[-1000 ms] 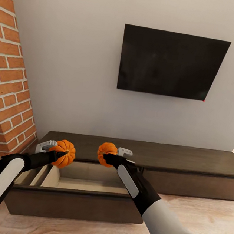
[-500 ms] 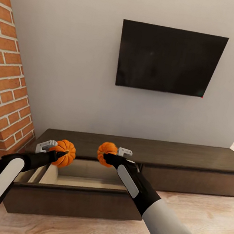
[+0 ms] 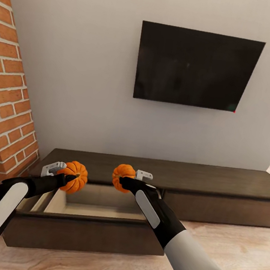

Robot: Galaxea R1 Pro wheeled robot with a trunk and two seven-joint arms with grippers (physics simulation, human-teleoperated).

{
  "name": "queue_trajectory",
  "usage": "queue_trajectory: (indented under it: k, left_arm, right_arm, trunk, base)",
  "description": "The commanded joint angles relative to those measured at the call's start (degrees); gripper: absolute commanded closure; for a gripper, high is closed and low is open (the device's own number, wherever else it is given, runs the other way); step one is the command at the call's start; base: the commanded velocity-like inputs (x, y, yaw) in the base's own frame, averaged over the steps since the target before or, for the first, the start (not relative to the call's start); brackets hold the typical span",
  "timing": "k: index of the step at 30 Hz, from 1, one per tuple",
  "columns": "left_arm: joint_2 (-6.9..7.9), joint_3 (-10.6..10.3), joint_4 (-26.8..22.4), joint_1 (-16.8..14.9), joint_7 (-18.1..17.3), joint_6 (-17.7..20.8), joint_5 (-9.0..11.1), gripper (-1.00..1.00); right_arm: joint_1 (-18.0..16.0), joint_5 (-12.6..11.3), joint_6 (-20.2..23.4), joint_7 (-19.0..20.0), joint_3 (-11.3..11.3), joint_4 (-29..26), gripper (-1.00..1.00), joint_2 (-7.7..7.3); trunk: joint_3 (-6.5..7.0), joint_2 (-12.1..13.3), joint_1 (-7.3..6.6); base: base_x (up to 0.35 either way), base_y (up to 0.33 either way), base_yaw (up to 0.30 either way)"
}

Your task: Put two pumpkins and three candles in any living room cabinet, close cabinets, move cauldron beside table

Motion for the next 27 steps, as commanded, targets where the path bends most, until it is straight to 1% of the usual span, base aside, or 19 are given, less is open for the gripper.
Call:
queue_trajectory:
  k: [1, 6, 11, 19, 27]
  left_arm:
    - [0.05, -0.11, -0.06, -0.04, 0.61, 0.03, 0.61, 1.00]
    - [0.05, -0.13, -0.06, -0.04, 0.61, 0.05, 0.61, 1.00]
    - [0.05, -0.17, -0.06, -0.04, 0.60, 0.06, 0.61, 1.00]
    - [0.05, -0.08, -0.06, -0.05, 0.62, 0.10, 0.61, 1.00]
    - [0.05, 0.00, -0.06, -0.06, 0.63, 0.03, 0.61, 1.00]
  right_arm:
    - [-0.06, -0.44, 0.06, -0.51, 0.13, -0.08, 1.00, -0.02]
    - [-0.06, -0.44, 0.06, -0.51, 0.13, -0.08, 1.00, -0.02]
    - [-0.06, -0.44, 0.09, -0.51, 0.13, -0.08, 1.00, -0.02]
    - [-0.06, -0.44, 0.08, -0.53, 0.13, -0.08, 1.00, -0.02]
    - [-0.06, -0.44, 0.05, -0.51, 0.13, -0.08, 1.00, -0.02]
  trunk:
    - [-0.06, -0.03, 0.01]
    - [-0.06, -0.03, 0.01]
    - [-0.06, -0.03, 0.01]
    - [-0.06, -0.03, 0.01]
    - [-0.06, -0.03, 0.01]
  base:
    - [0.224, 0.000, 0.000]
    - [0.108, 0.000, 0.000]
    - [0.267, 0.000, 0.000]
    - [0.180, 0.000, 0.000]
    - [0.030, 0.000, 0.000]
